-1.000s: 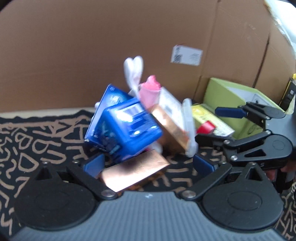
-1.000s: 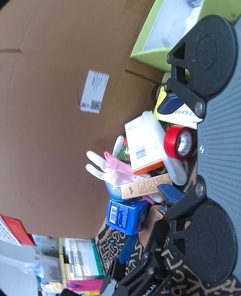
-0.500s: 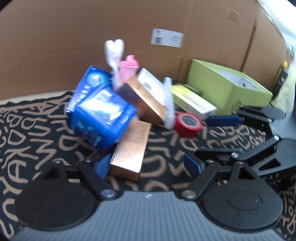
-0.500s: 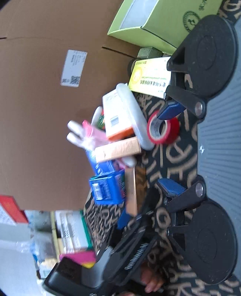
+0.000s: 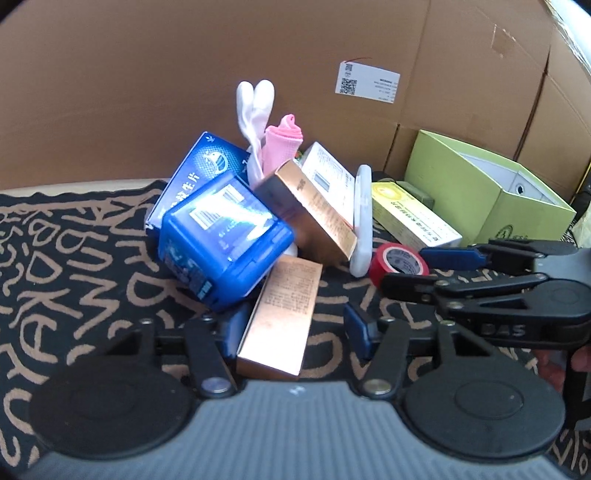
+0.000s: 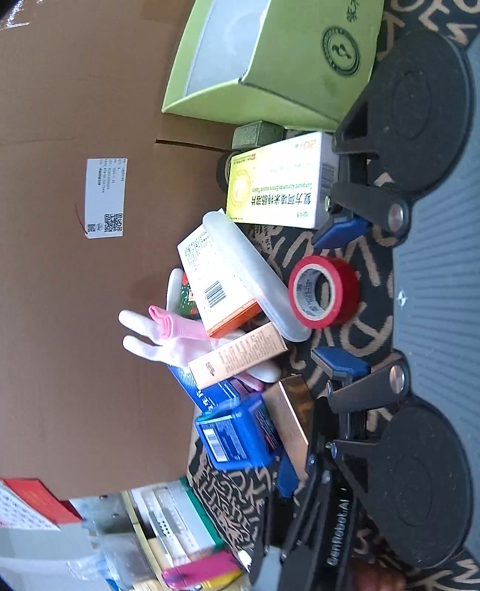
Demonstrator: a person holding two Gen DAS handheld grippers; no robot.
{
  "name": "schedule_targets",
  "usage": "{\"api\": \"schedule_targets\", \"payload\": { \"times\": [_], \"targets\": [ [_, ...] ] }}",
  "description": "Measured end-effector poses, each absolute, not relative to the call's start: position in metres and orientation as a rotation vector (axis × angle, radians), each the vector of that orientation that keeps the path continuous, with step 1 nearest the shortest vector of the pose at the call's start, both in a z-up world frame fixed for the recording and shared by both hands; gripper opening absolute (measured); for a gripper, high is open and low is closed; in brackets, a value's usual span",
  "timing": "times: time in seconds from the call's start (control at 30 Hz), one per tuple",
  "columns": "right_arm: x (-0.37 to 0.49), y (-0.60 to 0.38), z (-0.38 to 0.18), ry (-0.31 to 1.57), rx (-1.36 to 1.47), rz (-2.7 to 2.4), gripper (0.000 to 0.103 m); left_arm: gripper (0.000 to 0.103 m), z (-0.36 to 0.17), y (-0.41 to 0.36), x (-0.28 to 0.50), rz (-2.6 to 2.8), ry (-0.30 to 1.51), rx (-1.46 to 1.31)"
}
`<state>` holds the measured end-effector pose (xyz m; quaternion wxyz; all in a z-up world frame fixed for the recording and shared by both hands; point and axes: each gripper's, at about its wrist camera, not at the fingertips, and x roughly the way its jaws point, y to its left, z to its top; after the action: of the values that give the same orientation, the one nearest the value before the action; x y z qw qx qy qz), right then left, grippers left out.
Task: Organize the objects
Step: 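Grasp the red tape roll with the right tool while the left grasps the copper box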
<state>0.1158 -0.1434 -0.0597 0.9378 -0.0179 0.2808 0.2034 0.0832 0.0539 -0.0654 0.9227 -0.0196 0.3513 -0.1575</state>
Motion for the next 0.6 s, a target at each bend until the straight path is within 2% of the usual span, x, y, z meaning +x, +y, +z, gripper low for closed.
{"api": "schedule_targets", "payload": {
  "times": [0.03,0.07,0.1,0.13,0.4,0.5,0.6],
  "targets": [
    [0.119,-0.141,-0.062,0.578,-0.037,0.41,0.058,0.054,-0.066,0.053,0.083,-0.313,0.723,-0.034],
    [0.121,-0.138,-0.064,0.583,-0.041,0.399,0.052,0.042,-0.066,0.051,0.083,-0.3,0.723,-0.022],
    [0.122,-0.136,-0.066,0.586,-0.052,0.379,0.051,0.035,-0.066,0.05,0.082,-0.287,0.724,-0.005],
    [0.121,-0.136,-0.067,0.584,-0.055,0.376,0.051,0.032,-0.066,0.05,0.082,-0.289,0.728,0.002],
    [0.069,-0.163,-0.065,0.622,-0.041,0.387,0.051,0.032,-0.062,0.022,0.033,-0.432,0.756,0.082],
    [0.046,-0.173,-0.066,0.623,-0.029,0.385,0.051,0.04,-0.061,0.008,0.026,-0.426,0.746,0.106],
    [0.037,-0.178,-0.065,0.619,-0.007,0.364,0.051,0.04,-0.061,0.0,0.031,-0.407,0.758,0.109]
  ]
}}
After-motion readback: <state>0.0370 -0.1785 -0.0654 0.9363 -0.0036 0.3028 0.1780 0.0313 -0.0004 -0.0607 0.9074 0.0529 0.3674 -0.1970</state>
